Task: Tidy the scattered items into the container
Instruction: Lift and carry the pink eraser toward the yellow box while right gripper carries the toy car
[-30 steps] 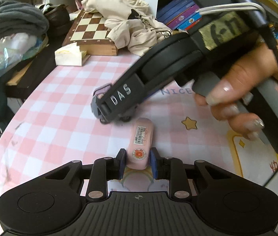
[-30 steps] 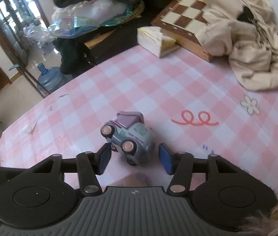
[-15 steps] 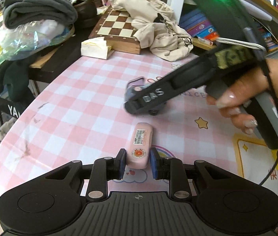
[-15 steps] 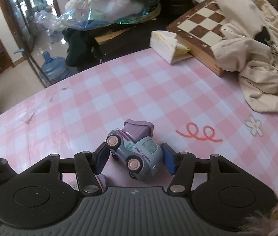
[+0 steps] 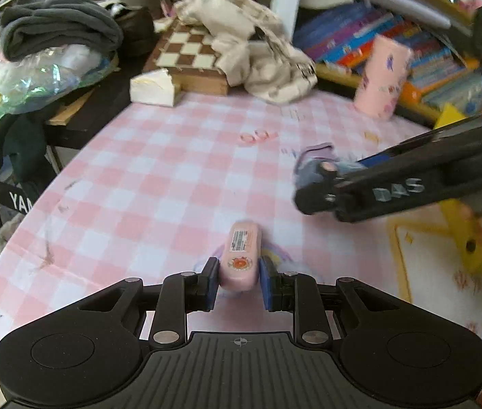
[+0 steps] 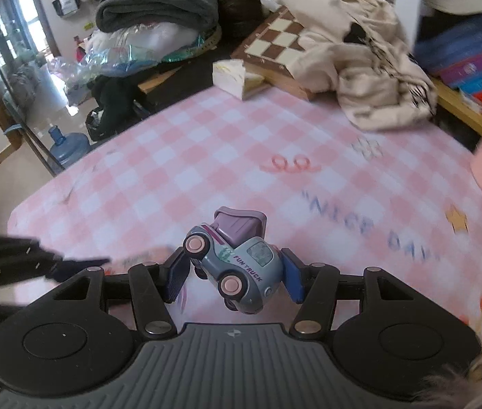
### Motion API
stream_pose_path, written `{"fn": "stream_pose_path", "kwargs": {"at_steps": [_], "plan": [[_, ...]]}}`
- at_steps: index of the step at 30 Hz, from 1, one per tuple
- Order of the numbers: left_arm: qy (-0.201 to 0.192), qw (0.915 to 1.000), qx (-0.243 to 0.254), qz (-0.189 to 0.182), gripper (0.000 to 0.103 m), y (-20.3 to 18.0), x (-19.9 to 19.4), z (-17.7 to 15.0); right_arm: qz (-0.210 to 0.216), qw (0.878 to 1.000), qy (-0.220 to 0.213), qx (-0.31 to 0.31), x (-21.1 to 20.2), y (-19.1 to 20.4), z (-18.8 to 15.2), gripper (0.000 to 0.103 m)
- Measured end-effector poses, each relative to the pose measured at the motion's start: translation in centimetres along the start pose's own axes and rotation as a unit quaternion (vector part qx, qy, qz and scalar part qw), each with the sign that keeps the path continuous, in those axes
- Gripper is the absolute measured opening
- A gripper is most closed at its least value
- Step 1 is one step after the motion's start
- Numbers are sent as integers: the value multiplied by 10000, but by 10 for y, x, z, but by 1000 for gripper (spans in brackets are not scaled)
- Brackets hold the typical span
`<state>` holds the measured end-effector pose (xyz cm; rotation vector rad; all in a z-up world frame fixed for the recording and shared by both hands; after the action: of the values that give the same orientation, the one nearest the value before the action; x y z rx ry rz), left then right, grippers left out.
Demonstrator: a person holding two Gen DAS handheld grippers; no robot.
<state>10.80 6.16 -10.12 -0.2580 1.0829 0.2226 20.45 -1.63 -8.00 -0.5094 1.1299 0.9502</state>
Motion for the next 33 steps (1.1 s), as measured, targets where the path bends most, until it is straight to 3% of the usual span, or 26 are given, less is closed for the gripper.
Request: {"fn": "stream_pose_path", "kwargs": {"at_steps": [3,12,16,19,28,33], "plan": [[112,9999,72,50,25,-2,5,-5,-61,9999,62,132,-3,1,-19,55],[-59,9971,604,460,32,-18,15,-2,-136,9987,95,475,-10,-4,-50,55],[-79,9981,468,399,23,-14,15,1,-143,9986,105,500,-13,-3,-58,55],[-68,9989,355,288,23,-12,14,0,-109,9985,95,522,-16,1,-63,55],[-101,9979,-408,-497,23,3,-18,-1,-70,9980,-54,629,-29,12,-68,55],[-237,9962,-461,-698,23,5,-39,-7,-53,9974,-116,716,-36,23,-76,55]]}}
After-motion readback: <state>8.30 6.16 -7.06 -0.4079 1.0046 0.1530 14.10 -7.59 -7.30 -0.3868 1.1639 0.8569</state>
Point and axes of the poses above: each gripper's, at about its wrist camera, not at the fingertips, and x roughly the way its jaws point, y to its left, z to its top, the point moved 5 cm from there along x, roughly the way its jaws point, and after that the axes turned 15 degrees about y, right-handed, at the moved point
